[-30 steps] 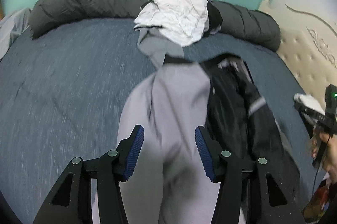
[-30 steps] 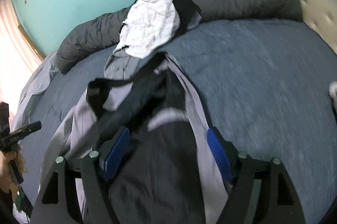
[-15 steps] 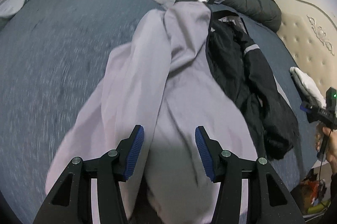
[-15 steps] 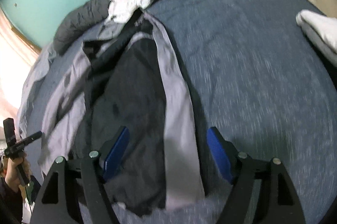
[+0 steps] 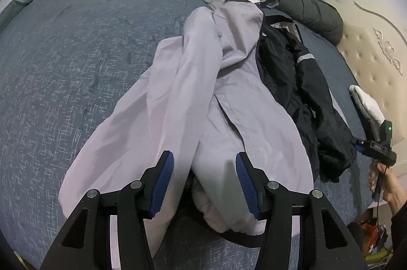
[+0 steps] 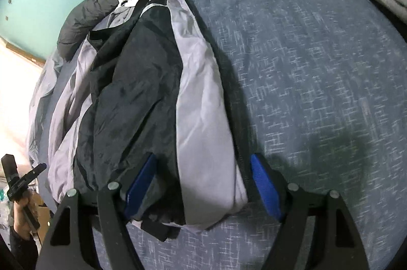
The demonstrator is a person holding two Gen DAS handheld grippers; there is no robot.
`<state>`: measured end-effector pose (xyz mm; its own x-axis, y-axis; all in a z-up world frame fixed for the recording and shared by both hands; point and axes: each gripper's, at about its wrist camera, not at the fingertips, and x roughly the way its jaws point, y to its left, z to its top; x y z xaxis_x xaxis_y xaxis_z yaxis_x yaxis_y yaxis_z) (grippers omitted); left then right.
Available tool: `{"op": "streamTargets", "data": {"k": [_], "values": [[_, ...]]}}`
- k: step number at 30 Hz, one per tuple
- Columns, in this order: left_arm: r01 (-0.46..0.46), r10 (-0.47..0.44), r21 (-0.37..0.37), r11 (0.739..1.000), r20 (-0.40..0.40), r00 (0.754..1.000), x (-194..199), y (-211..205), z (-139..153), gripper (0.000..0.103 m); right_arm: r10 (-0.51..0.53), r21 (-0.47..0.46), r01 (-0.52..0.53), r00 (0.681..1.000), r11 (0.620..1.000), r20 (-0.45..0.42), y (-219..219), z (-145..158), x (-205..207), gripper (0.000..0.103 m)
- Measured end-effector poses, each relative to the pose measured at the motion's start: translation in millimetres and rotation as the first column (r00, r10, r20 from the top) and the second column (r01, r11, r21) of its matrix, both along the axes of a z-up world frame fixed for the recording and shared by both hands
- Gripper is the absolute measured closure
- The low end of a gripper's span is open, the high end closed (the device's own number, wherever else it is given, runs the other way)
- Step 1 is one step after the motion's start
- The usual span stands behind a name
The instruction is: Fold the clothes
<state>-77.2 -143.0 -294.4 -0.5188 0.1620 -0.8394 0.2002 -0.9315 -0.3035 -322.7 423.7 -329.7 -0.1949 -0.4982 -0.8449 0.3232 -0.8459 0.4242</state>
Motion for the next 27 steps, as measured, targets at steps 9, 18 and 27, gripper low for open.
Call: {"op": "streamTargets", "data": {"k": [9,18,27], "values": [[-0.021,0.020,0.023,1.000,0.005,1.000,3,-8,-4,0.048,0.026,-0.050,-0.029,0.998,0.998,-0.055,-3,12,8,0.077],[-0.027,0.028,0.045,0.999,-0.015,0.999,7,-11,-2,0.047,0.133,-0.110,-0.149,0.981,0.983,-0.142,-39,51,19,0.094],[-0.037,0.040,0.081,0.996,-0.035,0.999,9,-12,1,0.046,0.337,-0.196,-0.377,0.918,0.905,-0.208,-135,97,46,0.095]]}}
